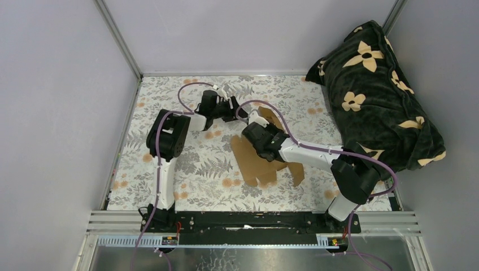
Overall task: Fold the paper box
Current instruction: Fold the paper box at the center of the board.
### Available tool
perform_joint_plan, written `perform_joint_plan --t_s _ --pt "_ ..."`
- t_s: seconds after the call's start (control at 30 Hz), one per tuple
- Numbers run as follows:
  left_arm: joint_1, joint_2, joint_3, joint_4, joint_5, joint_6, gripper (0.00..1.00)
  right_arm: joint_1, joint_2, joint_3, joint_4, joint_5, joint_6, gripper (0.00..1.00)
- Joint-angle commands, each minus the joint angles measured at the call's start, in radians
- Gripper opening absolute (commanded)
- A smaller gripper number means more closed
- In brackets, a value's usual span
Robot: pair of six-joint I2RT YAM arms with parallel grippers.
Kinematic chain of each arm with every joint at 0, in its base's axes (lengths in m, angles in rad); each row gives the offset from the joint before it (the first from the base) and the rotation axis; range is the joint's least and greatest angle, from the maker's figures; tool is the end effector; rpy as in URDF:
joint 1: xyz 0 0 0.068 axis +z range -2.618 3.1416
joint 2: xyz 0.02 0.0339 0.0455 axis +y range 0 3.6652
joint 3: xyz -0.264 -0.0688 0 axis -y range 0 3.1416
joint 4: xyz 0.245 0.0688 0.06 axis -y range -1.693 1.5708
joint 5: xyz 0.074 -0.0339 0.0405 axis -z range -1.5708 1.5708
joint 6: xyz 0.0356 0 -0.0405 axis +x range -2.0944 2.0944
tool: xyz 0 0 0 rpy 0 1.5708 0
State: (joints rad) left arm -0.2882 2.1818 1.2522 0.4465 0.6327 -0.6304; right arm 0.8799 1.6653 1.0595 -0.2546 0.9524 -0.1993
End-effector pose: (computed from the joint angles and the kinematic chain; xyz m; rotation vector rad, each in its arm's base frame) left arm 0.4322 -0.1501 0.1216 0.0529 2.1754 -1.1986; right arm 0.2404 0.2452 0.2144 -0.7254 1.9837 -0.7518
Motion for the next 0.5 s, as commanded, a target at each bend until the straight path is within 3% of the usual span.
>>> perform_joint_plan --t_s 0.0,0.47 --pt "-0.007 0.029 0.079 0.107 0.043 -0.049 0.68 0.028 -0.041 -0.021 0.063 0.04 -0.05 0.0" --pt "-0.076 0.16 0.296 -0.009 0.034 -0.046 0.66 0.077 -0.038 -0.043 0.084 0.065 -0.067 0.0"
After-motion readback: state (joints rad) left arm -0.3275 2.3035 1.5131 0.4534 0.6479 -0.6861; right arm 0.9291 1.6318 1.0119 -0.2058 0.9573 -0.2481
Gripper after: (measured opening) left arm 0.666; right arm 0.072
